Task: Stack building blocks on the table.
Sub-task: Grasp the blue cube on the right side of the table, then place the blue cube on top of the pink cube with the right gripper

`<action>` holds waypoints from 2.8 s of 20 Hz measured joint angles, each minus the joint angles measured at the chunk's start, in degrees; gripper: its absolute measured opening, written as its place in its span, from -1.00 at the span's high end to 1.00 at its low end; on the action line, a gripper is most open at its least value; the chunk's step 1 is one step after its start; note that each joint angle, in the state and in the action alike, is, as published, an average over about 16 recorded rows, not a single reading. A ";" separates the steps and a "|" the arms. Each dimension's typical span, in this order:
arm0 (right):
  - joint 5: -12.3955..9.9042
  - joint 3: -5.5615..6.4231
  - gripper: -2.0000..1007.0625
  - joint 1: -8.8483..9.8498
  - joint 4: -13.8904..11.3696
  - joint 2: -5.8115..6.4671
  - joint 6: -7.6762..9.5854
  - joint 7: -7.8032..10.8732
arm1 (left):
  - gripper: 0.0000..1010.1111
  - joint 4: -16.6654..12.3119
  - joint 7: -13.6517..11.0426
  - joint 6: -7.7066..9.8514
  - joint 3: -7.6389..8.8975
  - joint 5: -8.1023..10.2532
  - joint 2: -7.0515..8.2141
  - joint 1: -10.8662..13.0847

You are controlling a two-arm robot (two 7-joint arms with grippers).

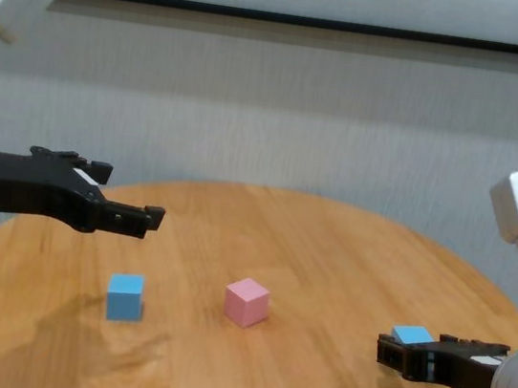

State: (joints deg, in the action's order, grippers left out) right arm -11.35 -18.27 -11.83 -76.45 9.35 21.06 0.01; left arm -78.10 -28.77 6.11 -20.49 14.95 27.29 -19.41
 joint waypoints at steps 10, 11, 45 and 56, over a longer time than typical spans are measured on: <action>1.02 0.52 0.07 0.20 -0.49 -0.08 -0.58 2.47 | -0.98 0.00 0.00 0.00 0.00 0.00 0.00 0.00; 1.19 0.43 0.11 0.20 -0.67 0.09 -0.86 2.97 | -0.98 0.00 0.00 0.00 0.00 0.00 0.00 0.00; -0.44 -7.99 0.26 -13.25 11.75 5.04 -16.10 29.32 | -0.98 0.00 0.00 0.00 0.00 0.00 0.00 0.00; 0.35 -11.40 0.26 -19.64 21.69 0.97 -18.02 30.21 | -0.98 0.00 0.00 0.00 0.00 0.00 0.00 0.00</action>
State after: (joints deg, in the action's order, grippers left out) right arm -11.00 -29.67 -31.47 -54.75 10.32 3.04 30.22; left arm -78.10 -28.77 6.11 -20.49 14.95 27.29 -19.42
